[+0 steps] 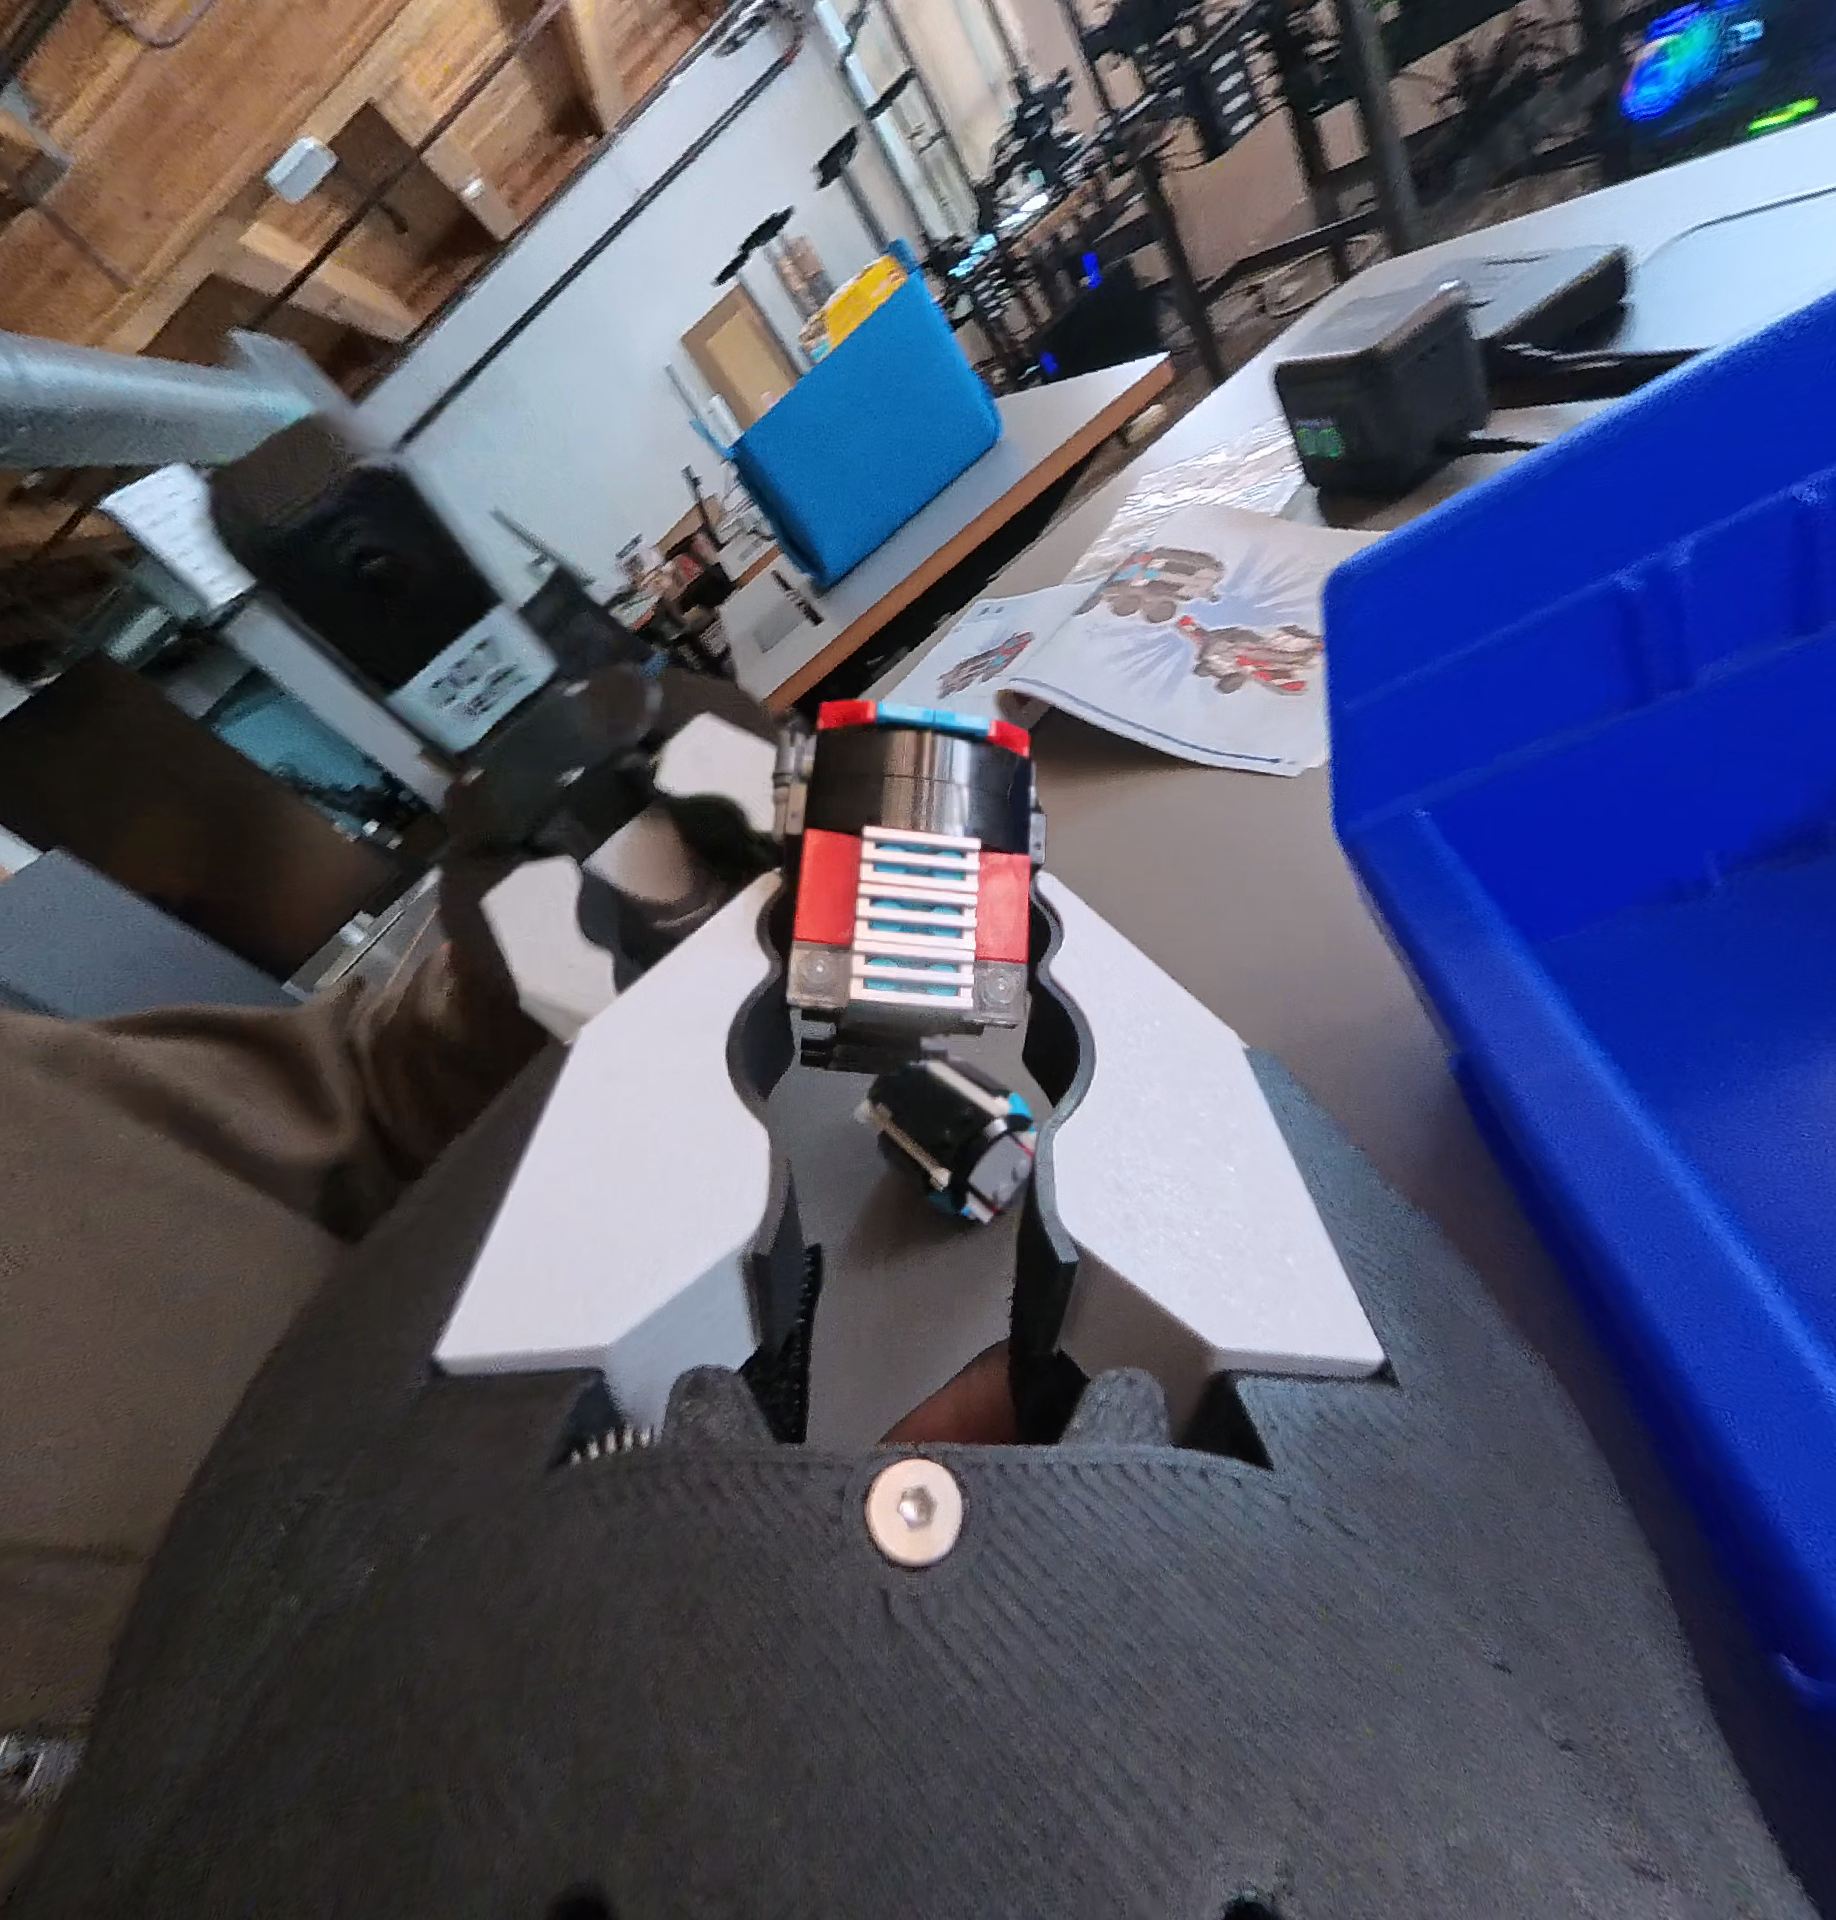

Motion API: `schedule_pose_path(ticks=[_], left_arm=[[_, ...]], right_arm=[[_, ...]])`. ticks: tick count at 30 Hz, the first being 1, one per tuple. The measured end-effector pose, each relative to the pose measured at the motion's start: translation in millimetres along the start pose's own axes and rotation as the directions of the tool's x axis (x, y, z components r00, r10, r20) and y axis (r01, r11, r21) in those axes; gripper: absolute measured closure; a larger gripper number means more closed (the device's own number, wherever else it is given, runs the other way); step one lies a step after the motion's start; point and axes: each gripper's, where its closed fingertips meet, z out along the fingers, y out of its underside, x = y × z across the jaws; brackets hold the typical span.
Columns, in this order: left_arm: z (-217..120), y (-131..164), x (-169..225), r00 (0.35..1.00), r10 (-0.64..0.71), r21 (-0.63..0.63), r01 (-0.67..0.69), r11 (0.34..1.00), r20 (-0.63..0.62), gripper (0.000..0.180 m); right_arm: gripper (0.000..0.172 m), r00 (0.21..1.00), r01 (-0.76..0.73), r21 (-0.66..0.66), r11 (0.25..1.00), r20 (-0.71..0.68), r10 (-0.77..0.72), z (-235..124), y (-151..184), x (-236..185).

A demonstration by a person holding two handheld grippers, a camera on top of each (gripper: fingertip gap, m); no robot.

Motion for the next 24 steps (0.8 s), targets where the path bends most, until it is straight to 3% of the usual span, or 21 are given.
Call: schedule_pose_path(ticks=[6, 12, 15, 24], left_arm=[[13, 3, -16, 0.948, 0.202, -0.081, -0.188, 0.979, 0.246, 0.137], [13, 2, -27, 0.899, 0.272, -0.081, -0.260, 0.962, 0.343, 0.163], [14, 3, -28, 0.887, 0.292, -0.073, -0.286, 0.956, 0.357, 0.164], [5, -12, -36, 0.956, -0.008, 0.147, -0.036, 0.988, 0.292, 0.164]], right_arm=[[0.130, 0.993, -0.074, 0.071, 0.995, -0.087, 0.080, 4, -6, 9], [0.130, 0.990, -0.113, 0.099, 0.989, -0.069, 0.120, 7, -7, 3], [0.130, 0.987, -0.138, 0.097, 0.986, -0.073, 0.145, 8, -6, 6], [0.106, 0.991, -0.120, 0.134, 0.984, -0.041, 0.126, 0, -16, -1]])
